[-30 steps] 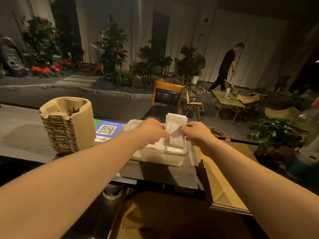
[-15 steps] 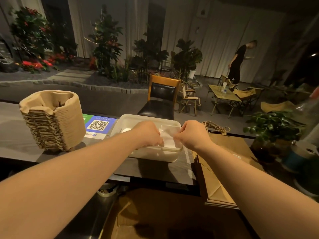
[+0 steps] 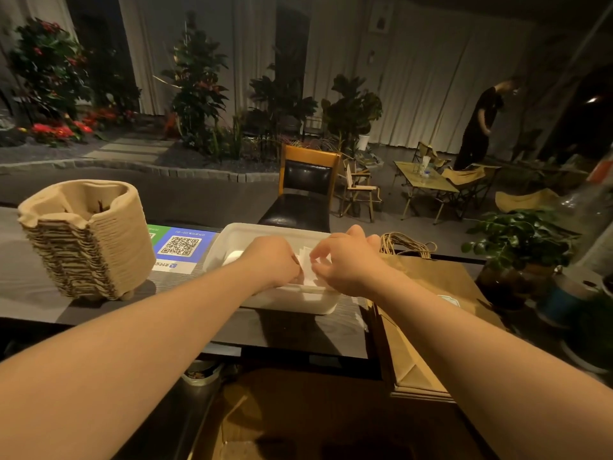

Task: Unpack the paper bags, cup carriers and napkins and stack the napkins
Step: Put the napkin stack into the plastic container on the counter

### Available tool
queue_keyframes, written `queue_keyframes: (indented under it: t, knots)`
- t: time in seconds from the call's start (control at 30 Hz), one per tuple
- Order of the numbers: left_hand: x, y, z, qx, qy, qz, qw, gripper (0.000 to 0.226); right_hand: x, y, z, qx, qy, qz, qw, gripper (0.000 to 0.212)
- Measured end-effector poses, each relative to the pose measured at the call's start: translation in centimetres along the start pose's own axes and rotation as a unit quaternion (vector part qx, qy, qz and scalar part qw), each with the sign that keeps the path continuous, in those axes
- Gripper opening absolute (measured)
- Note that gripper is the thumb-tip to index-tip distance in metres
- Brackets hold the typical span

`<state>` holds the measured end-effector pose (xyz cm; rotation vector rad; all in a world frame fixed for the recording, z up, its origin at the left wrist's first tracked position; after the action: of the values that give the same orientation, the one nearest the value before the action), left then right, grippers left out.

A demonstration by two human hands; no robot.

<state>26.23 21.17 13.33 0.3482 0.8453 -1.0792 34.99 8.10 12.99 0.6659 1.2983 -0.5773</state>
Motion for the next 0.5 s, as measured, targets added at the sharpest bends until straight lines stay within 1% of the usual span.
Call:
queue_keyframes:
  t: [0.07, 0.13, 0.2, 0.27, 0.37, 0.5]
  knots:
    - [0.1, 0.1, 0.0, -0.017, 0.016, -0.008, 1.0, 0.033, 0.2, 0.1, 0.0, 0.0, -0.001, -0.003, 1.0, 0.027]
    - [0.1, 0.2, 0.2, -0.016, 0.033, -0.016, 0.999, 0.038, 0.0, 0.0, -0.1, -0.019, -0.009, 0.003, 1.0, 0.028]
    - [-0.1, 0.2, 0.5, 0.006, 0.061, -0.033, 0.998, 0.033, -0.4, -0.1, -0.2, -0.052, -0.018, 0.012, 0.998, 0.029]
    - [-0.6, 0.0, 0.6, 0.04, 0.086, -0.052, 0.994, 0.026, -0.7, -0.1, -0.3, -0.082, -0.037, -0.008, 0.996, 0.032]
    - [-1.3, -0.4, 0.5, 0.067, 0.093, -0.081, 0.99, 0.033, -0.7, 0.2, -0.2, -0.088, -0.063, -0.058, 0.992, 0.034]
    - [-1.4, -0.6, 0.3, 0.075, 0.123, -0.089, 0.986, 0.037, -1.0, 0.4, -0.1, -0.107, -0.066, -0.061, 0.99, 0.041]
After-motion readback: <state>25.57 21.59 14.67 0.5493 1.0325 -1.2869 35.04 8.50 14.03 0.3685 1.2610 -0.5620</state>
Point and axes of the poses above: each hand's wrist, its own y-axis towards the middle knuckle, its own x-axis out of the palm, z = x × y, the point moved 1 cm from there along y, towards the middle knuckle, and after that the axes turned 15 degrees about -y, right-handed, at the moved point
